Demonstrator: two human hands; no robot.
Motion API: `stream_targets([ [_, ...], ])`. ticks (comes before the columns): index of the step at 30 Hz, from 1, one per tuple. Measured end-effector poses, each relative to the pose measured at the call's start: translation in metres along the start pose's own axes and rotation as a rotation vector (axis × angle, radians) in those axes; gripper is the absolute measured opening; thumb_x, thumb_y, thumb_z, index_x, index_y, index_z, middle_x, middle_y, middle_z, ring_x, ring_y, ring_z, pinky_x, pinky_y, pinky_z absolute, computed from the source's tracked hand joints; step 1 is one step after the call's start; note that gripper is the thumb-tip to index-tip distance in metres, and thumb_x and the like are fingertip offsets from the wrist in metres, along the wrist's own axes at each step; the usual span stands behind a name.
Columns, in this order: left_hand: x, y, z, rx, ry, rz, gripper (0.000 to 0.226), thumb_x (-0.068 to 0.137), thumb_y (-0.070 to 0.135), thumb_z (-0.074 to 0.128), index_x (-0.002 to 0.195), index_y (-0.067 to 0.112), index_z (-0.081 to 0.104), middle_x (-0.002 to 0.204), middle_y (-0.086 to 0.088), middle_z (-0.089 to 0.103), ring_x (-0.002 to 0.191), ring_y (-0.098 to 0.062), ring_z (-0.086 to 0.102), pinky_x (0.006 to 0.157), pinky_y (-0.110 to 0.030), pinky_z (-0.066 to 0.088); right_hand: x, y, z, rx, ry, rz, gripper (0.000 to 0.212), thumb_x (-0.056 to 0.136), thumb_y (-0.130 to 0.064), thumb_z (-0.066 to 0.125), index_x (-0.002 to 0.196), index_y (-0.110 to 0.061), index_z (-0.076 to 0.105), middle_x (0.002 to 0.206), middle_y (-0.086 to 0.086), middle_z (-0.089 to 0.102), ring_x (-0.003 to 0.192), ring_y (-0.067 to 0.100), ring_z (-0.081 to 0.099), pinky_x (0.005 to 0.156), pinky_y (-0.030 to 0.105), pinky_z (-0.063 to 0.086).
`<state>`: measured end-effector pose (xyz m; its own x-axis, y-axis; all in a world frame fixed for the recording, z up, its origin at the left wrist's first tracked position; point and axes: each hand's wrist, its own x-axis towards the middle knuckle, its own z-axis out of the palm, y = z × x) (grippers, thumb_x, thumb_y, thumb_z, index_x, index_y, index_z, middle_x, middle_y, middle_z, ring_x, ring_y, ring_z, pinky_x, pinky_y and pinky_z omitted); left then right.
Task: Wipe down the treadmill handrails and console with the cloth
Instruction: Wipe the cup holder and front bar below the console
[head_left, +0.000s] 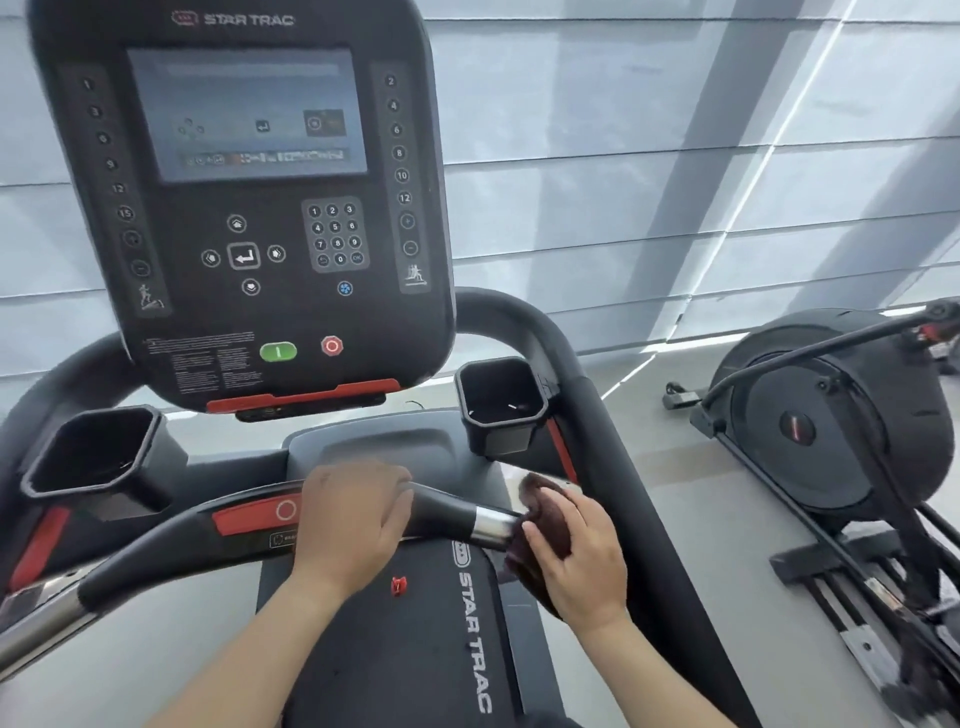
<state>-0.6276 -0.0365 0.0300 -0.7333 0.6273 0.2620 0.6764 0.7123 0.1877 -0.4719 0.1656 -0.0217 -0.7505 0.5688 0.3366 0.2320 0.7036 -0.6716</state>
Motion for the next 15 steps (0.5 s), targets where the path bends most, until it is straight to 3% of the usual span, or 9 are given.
stream_targets([
  [4, 0.000, 0.004, -0.001, -0.007, 0.007, -0.016, 0.028, 0.086, 0.041, 0.036, 0.092, 0.032, 0.062, 0.087, 0.014, 0.063, 0.084, -0.014, 0.059, 0.083, -0.032, 0.027, 0.012, -0.040, 0.017, 0.003, -0.081, -0.158, 0.048, 0.085, -0.057, 0.054, 0.117, -0.022, 0.063, 0.120, -0.002, 0.062, 0.112, 0.019, 0.055, 0.097, 0.034, 0.043],
  [8, -0.001, -0.004, -0.006, -0.060, -0.042, -0.016, 0.031, 0.087, 0.046, 0.034, 0.100, 0.034, 0.059, 0.097, 0.017, 0.062, 0.097, -0.010, 0.057, 0.091, -0.029, 0.025, 0.022, -0.077, 0.029, 0.008, -0.182, -0.248, 0.052, 0.083, -0.059, 0.057, 0.120, -0.023, 0.061, 0.123, -0.001, 0.061, 0.112, 0.023, 0.054, 0.096, 0.038, 0.044],
  [11, -0.015, -0.027, -0.011, -0.077, -0.012, -0.158, 0.037, 0.085, 0.046, 0.031, 0.109, 0.034, 0.057, 0.111, 0.015, 0.059, 0.111, -0.010, 0.051, 0.105, -0.042, 0.023, 0.021, -0.066, 0.024, 0.009, -0.203, -0.269, 0.055, 0.081, -0.061, 0.056, 0.123, -0.024, 0.059, 0.125, -0.002, 0.059, 0.115, 0.021, 0.052, 0.100, 0.035, 0.042],
  [15, -0.043, -0.065, -0.027, -0.030, -0.021, -0.249, 0.047, 0.086, 0.047, 0.027, 0.126, 0.037, 0.048, 0.124, 0.011, 0.053, 0.121, -0.011, 0.045, 0.108, -0.047, 0.022, 0.017, -0.061, 0.026, -0.001, -0.131, -0.200, 0.055, 0.081, -0.061, 0.054, 0.121, -0.023, 0.061, 0.122, -0.001, 0.060, 0.110, 0.022, 0.055, 0.098, 0.031, 0.041],
])
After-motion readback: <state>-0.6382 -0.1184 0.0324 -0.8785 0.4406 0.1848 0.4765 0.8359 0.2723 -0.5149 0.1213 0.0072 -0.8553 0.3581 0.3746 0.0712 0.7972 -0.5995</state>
